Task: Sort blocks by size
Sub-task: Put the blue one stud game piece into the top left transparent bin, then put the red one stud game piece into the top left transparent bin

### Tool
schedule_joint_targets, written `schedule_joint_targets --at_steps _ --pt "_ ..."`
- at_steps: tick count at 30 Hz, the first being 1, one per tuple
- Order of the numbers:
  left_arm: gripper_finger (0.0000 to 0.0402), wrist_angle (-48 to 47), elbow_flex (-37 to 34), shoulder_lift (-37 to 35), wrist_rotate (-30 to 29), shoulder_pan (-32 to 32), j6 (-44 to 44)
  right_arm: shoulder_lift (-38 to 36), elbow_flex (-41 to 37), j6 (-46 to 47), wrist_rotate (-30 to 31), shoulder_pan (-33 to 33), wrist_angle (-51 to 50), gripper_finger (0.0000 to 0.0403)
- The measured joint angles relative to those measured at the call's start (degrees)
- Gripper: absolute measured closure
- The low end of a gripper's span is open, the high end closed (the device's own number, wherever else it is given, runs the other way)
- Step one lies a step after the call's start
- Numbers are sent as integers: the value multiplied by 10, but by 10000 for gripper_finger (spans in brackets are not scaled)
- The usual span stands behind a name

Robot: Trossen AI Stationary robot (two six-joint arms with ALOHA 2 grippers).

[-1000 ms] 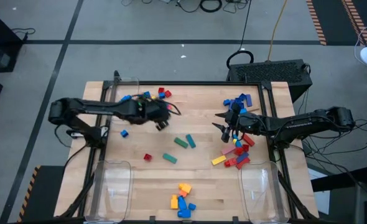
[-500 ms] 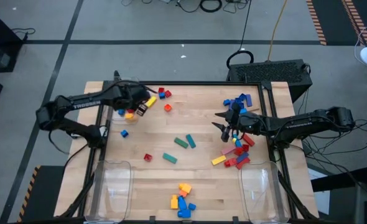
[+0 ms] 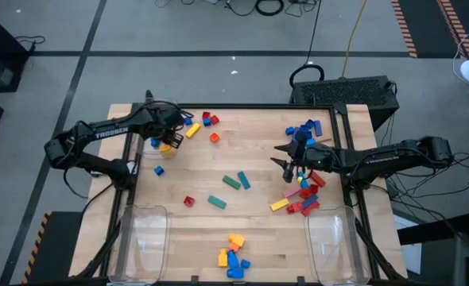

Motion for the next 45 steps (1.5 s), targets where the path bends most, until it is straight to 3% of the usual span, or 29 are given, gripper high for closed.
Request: schedule_joint_targets --at_steps 7,12,20,25,34,45 --pt "155 3 2 0 -9 0 30 0 102 7 -12 0 -260 202" --pt "148 17 14 -3 -14 -16 32 0 169 8 -16 0 -428 202" --pt "147 146 24 -30 -25 -66 75 0 194 102 -114 0 -601 202" --pt "147 257 24 -38 -13 -100 111 0 194 204 -158 0 -659 202" --pt "147 492 3 -9 123 -160 226 0 194 234 -191 26 -699 202" --pt "147 747 -33 116 188 -227 285 0 194 284 -189 118 -698 202"
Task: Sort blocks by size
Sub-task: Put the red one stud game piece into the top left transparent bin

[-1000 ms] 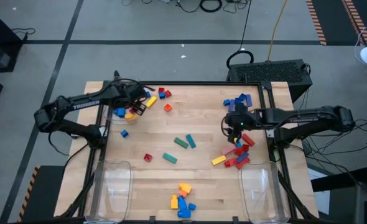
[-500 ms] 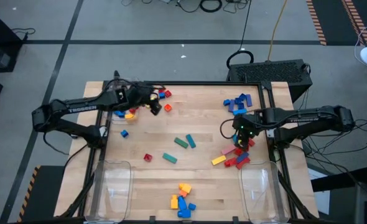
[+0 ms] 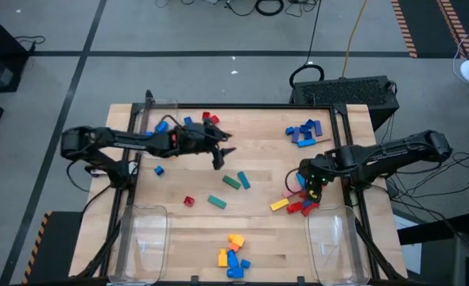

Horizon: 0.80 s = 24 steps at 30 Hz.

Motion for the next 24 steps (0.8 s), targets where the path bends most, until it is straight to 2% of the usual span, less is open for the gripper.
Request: schedule_joint_targets --at_steps 5,11,20,24 --pt "147 79 0 64 11 -15 0 25 0 16 1 31 16 202" --pt "147 124 0 112 12 -24 0 86 0 17 19 40 15 202" --pt "147 131 0 115 12 -35 -1 154 0 7 40 40 22 203" --pt "147 125 0 115 12 -42 -1 165 1 -5 37 40 32 226"
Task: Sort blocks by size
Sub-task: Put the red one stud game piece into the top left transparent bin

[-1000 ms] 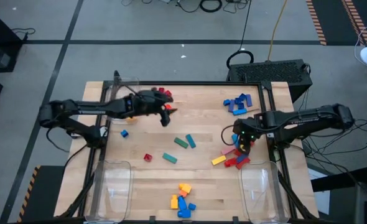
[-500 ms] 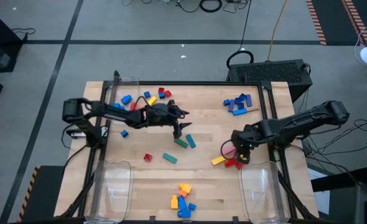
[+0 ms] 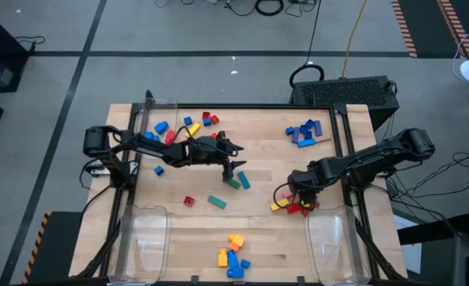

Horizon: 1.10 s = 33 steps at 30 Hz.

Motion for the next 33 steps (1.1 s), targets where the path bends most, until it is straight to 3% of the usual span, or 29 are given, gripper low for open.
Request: schedule_joint_targets --at_steps 7,14,20,23,28,33 --pt "147 1 0 0 0 -14 0 -1 0 -27 11 0 28 314" --pt "147 2 0 0 0 -13 0 -13 -1 -36 40 0 69 316" --pt "147 9 0 0 0 -15 0 -35 27 -85 141 -1 126 313" --pt "147 19 0 0 0 -16 0 -45 36 -143 182 -1 203 312" --pt "147 42 0 0 40 -28 55 -48 37 -268 186 -2 340 312" --pt "147 47 0 0 49 -52 115 -39 37 -321 186 -17 393 311"
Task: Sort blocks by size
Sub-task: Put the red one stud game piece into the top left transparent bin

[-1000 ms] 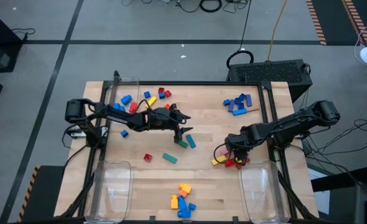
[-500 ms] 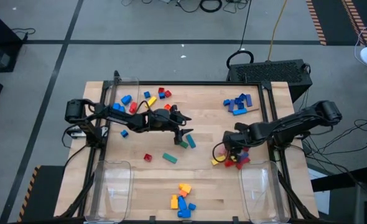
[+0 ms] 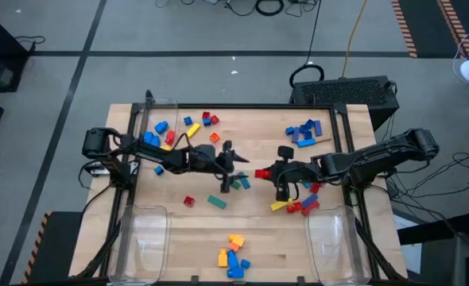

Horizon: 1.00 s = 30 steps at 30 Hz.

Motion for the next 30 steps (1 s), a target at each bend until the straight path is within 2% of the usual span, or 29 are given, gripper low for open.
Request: schedule_joint_targets --at_steps 4,8,13,17,22,30 --pt "136 3 0 0 -1 -4 5 10 0 -16 -2 -18 14 311" --pt "105 4 1 0 -22 -4 2 25 0 -35 -41 -33 50 310" --pt "61 0 1 0 -24 -2 -9 37 0 -55 -42 -40 96 310" --pt "51 -1 1 0 -24 -2 -9 38 0 -69 -42 -42 122 310" --pt "82 3 2 0 -24 -2 -6 38 0 -82 -45 -43 144 310" --pt "186 4 11 0 -22 -1 -5 38 0 -84 -45 -42 167 309"
